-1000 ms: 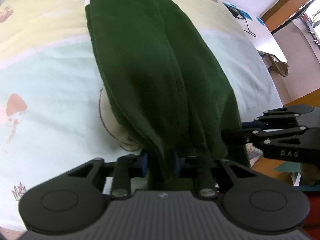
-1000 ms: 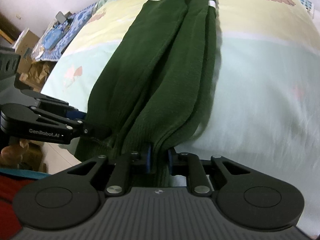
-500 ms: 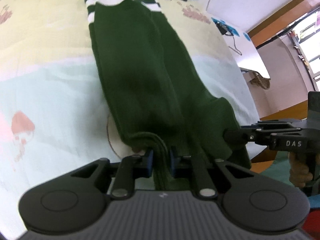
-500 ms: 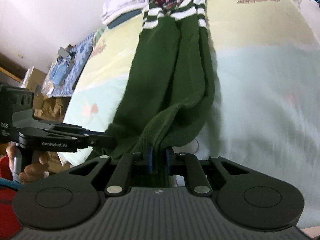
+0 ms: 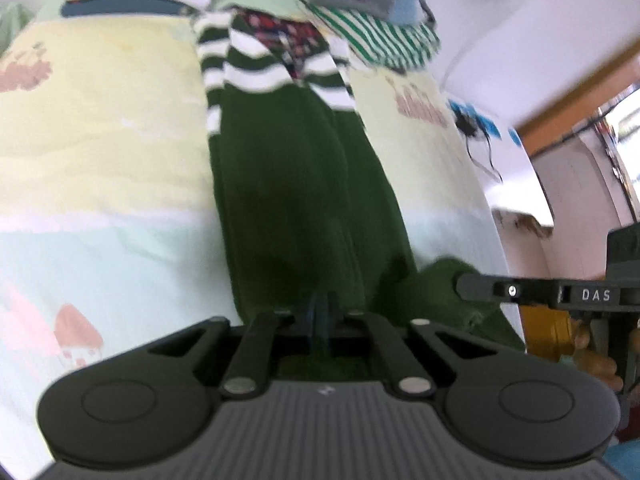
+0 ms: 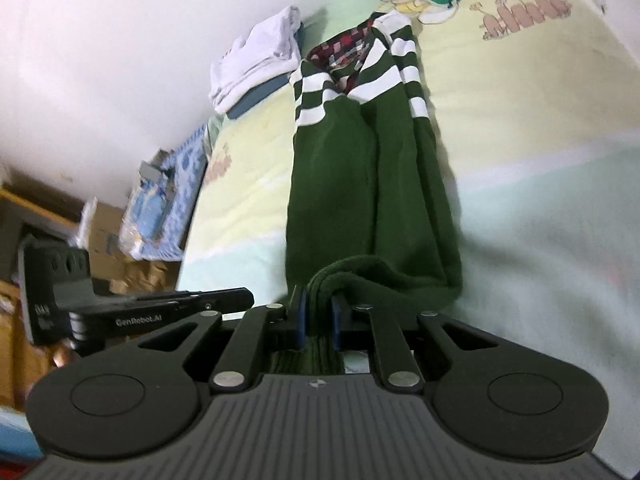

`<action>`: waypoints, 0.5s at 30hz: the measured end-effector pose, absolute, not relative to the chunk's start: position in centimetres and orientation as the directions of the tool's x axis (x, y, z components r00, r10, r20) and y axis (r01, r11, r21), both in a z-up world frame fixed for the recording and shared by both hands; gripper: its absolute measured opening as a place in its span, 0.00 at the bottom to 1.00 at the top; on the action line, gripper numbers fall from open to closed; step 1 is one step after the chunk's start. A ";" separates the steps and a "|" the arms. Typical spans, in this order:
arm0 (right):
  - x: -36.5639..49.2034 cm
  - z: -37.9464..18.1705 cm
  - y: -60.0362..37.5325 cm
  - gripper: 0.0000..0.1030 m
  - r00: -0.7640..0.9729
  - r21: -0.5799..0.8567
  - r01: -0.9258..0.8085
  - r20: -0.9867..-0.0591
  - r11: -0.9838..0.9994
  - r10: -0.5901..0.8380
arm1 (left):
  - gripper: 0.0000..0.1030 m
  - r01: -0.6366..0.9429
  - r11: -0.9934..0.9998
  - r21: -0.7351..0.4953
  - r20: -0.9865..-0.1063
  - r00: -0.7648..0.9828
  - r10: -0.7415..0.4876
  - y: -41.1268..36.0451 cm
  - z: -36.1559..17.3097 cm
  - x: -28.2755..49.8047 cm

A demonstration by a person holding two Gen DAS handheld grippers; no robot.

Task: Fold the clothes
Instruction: 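Fold the hem end toward the collar with the right tool while the left tool releases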

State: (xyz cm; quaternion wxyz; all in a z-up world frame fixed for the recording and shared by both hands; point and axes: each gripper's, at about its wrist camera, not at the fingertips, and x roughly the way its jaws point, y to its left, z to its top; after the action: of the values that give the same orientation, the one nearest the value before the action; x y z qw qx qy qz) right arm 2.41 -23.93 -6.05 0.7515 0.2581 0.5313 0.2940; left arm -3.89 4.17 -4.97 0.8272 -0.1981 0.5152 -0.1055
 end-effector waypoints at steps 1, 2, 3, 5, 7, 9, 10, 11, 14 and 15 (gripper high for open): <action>3.0 -6.2 -24.1 0.12 0.259 0.712 -0.152 -0.641 0.685 0.723 | 0.00 -0.045 0.899 -0.436 -0.809 0.457 -0.370 4.3 -4.9 -3.4; 3.8 -6.4 -24.2 0.12 0.255 0.723 -0.134 -0.636 0.678 0.729 | 0.00 -0.057 0.898 -0.435 -0.808 0.464 -0.362 4.4 -4.9 -2.9; 4.5 -6.7 -24.3 0.12 0.253 0.732 -0.119 -0.631 0.671 0.733 | 0.00 -0.067 0.899 -0.433 -0.808 0.470 -0.354 4.5 -4.9 -2.4; 5.7 -7.2 -24.4 0.12 0.251 0.744 -0.091 -0.626 0.662 0.738 | 0.00 -0.086 0.911 -0.402 -0.819 0.479 -0.316 4.8 -5.1 -1.9; 6.8 -8.0 -24.5 0.12 0.248 0.753 -0.067 -0.623 0.655 0.742 | 0.00 -0.099 0.925 -0.367 -0.828 0.488 -0.276 5.4 -5.1 -1.8; 7.8 -8.8 -24.6 0.12 0.244 0.764 -0.038 -0.618 0.644 0.747 | 0.00 -0.100 0.937 -0.336 -0.831 0.499 -0.245 6.6 -5.0 -2.5; 8.2 -9.1 -24.7 0.12 0.241 0.767 -0.028 -0.617 0.641 0.749 | 0.00 -0.100 0.942 -0.320 -0.832 0.505 -0.229 7.1 -4.9 -2.9; 8.7 -9.4 -24.6 0.12 0.238 0.768 -0.022 -0.617 0.640 0.750 | 0.00 -0.093 0.949 -0.302 -0.835 0.507 -0.216 7.5 -5.0 -3.2; 9.9 -10.1 -24.7 0.12 0.232 0.773 -0.004 -0.617 0.635 0.752 | 0.00 -0.056 0.968 -0.243 -0.843 0.506 -0.183 8.0 -5.3 -4.3; 10.3 -10.4 -24.7 0.12 0.231 0.773 0.004 -0.618 0.635 0.751 | 0.00 -0.042 0.971 -0.236 -0.843 0.506 -0.183 8.0 -5.5 -4.5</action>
State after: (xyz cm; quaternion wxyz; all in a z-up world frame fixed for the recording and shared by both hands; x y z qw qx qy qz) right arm 10.29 -24.69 -10.40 0.7089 0.3363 0.5611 0.2636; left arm -4.50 8.01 -5.48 0.8603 -0.1134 0.4952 -0.0411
